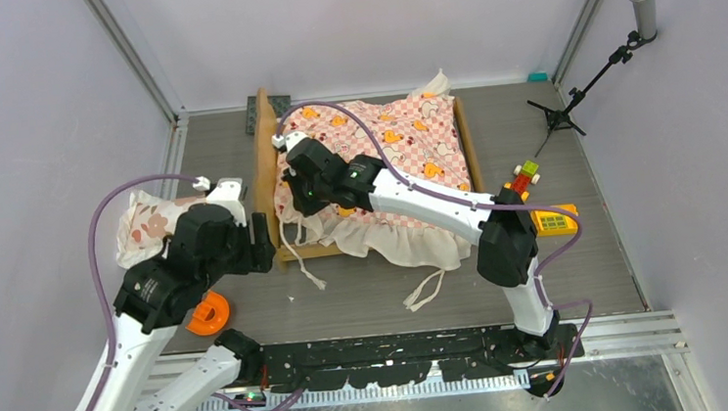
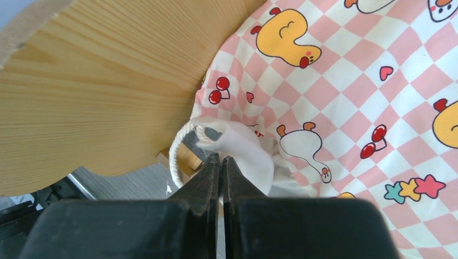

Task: Set up the pet bed
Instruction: Cross the ropes on the bed frame.

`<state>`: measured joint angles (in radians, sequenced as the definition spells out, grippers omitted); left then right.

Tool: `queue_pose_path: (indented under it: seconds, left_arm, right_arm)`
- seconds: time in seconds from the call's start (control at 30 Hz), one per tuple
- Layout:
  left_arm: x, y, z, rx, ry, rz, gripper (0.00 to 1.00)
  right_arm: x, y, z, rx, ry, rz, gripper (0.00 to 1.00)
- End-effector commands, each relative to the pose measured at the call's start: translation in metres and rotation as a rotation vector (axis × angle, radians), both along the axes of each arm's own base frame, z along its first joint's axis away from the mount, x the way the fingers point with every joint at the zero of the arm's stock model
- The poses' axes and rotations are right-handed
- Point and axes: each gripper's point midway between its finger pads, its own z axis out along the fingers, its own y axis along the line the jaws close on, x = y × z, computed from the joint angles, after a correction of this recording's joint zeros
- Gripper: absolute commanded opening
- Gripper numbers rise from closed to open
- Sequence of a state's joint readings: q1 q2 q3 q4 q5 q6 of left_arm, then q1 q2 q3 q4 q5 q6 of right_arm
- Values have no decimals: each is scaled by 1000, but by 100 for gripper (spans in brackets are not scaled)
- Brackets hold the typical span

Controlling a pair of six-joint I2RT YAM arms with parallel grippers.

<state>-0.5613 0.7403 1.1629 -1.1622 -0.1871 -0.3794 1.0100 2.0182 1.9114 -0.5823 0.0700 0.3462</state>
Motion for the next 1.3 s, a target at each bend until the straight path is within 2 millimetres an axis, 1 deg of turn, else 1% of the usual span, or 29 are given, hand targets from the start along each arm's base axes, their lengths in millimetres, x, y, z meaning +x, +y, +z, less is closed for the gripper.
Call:
queue_pose_path:
  seconds: [0.0, 0.07, 0.17, 0.3, 0.47, 0.57, 0.63, 0.7, 0.77, 0.9, 0.93, 1.03, 1.07, 1.27]
  left_arm:
    - [35, 6, 25, 21, -108, 118, 69]
    - [47, 3, 26, 26, -122, 135, 72]
    - [62, -1, 22, 45, -130, 158, 72]
    - [79, 4, 15, 80, -144, 224, 72]
    - [89, 12, 5, 72, -153, 281, 68]
    - [92, 20, -7, 77, -133, 308, 67]
    - [95, 18, -14, 53, -121, 299, 66]
    - [99, 13, -20, 19, -111, 278, 60]
    - [102, 8, -25, 1, -101, 262, 52]
    - [107, 4, -28, -1, -99, 251, 29]
    - [108, 4, -27, -1, -104, 249, 23]
    - [112, 3, -22, -4, -119, 243, 4]
    - [113, 3, -21, -3, -120, 243, 0]
    - [118, -1, -15, -9, -131, 227, 0]
  right_arm:
    - [7, 1, 19, 54, -53, -21, 4]
    - [6, 2, 20, 61, -47, -18, 4]
    - [5, 3, 21, 68, -45, -16, 4]
    - [4, 3, 21, 77, -42, -17, 4]
    - [2, 4, 21, 92, -28, -12, 4]
    - [0, 5, 20, 100, -20, -11, 4]
    - [0, 6, 20, 104, -17, -11, 4]
    - [0, 6, 23, 113, -17, -13, 4]
    - [0, 7, 28, 123, -20, -16, 4]
    - [3, 7, 42, 156, -26, -28, 4]
    - [3, 7, 47, 166, -28, -30, 5]
    - [5, 6, 58, 184, -38, -30, 5]
    - [7, 5, 61, 183, -44, -33, 5]
    - [18, -2, 72, 164, -81, -55, 5]
